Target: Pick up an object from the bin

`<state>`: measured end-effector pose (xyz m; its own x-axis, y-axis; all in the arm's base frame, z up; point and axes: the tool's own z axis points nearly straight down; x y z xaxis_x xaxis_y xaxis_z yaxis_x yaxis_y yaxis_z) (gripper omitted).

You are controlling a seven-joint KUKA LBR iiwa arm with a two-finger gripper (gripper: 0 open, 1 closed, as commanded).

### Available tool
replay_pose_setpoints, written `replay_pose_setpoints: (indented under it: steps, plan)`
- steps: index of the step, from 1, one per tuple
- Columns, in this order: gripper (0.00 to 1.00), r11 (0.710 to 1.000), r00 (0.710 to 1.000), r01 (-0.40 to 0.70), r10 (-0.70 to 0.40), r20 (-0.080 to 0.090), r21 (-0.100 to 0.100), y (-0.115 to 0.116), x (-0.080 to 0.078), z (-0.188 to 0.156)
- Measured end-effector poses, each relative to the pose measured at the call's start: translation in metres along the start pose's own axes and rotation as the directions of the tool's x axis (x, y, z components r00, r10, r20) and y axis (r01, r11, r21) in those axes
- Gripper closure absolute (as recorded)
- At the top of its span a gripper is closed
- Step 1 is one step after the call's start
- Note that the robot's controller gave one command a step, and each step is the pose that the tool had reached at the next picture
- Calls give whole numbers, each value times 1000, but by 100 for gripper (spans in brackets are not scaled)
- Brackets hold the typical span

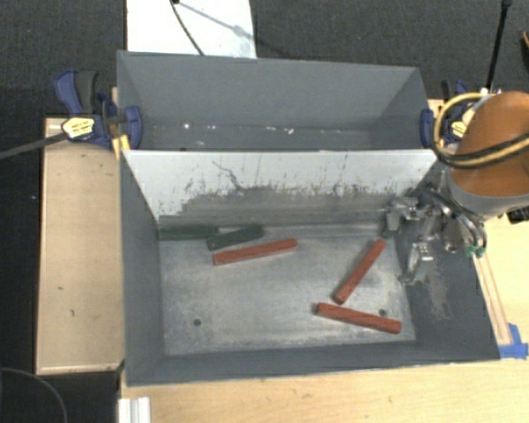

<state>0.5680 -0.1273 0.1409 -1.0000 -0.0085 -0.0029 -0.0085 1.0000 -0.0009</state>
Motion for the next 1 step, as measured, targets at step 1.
replay_pose_setpoints:
  steps: [1]
  plan:
    - [0, 997, 997, 76, -76, -5, -4, 39, -16, 75]
